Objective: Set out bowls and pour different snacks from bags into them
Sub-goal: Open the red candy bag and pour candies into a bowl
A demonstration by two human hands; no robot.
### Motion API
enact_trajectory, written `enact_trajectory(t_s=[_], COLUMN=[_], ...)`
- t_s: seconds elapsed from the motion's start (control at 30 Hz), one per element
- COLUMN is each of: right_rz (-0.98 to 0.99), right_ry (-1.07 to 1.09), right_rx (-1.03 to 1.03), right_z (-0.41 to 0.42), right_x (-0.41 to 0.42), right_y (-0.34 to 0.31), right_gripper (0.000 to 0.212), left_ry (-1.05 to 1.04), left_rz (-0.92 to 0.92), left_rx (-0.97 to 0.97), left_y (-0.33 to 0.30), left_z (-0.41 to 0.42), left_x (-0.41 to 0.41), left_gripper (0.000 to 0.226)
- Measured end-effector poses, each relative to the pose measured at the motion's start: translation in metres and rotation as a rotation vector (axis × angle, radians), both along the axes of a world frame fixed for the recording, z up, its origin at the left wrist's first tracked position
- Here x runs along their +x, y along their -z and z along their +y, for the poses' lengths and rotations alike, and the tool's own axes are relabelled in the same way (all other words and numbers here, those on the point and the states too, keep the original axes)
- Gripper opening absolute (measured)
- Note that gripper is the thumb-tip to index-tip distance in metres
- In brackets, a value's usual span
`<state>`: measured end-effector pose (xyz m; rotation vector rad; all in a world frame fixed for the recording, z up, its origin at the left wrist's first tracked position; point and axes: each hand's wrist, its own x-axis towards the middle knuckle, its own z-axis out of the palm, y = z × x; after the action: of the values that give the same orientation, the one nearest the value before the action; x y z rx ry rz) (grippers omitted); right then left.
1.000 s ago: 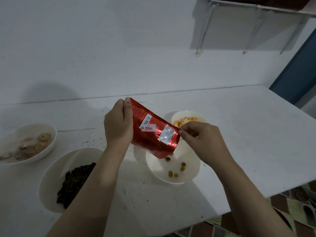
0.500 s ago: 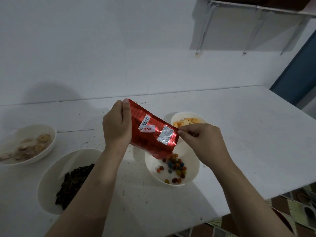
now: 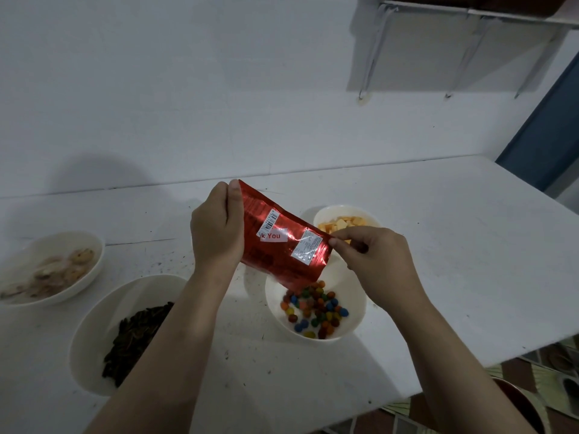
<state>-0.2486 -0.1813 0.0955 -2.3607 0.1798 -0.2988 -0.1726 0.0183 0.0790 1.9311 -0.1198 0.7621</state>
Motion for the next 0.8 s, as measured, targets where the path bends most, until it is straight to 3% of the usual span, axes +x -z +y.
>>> enact_trajectory(t_s=[0.5, 0.8], right_rz=[0.03, -0.111], right_ry=[0.028, 0.064], right_rx=[-0.003, 0.013], right_z=[0.0011, 0.0047], right_x=[-0.0028, -0.0072], right_y=[0.0075, 0.0056], right_gripper=[0.017, 0.018], left_ry=[0.011, 0.017], left_rz=[-0.016, -0.047], left_rx=[0.036, 0.006], left_y=[0.0032, -0.0038], left_z=[-0.0007, -0.0018], left_x=[-0.0002, -0.004], left_gripper=[0.042, 0.043])
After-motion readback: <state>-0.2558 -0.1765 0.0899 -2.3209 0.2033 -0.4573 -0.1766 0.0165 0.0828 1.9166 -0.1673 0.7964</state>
